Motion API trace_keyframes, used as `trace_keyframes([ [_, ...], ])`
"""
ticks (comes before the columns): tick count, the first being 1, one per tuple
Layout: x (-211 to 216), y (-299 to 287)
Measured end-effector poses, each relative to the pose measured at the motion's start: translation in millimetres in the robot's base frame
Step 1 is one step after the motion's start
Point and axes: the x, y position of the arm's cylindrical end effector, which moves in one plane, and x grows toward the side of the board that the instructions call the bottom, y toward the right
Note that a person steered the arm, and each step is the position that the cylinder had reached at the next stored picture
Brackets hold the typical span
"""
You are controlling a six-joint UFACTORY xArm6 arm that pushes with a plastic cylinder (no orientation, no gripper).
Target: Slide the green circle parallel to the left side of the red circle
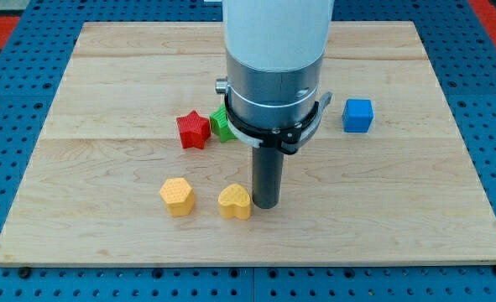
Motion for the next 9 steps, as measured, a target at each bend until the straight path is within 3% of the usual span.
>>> trace_keyframes([
  [1, 24.0, -14.5],
  [3, 15.2, -43.3],
  [4, 1.1, -7.3],
  [7, -108.7, 86.8],
  [9, -121.8, 47.1],
])
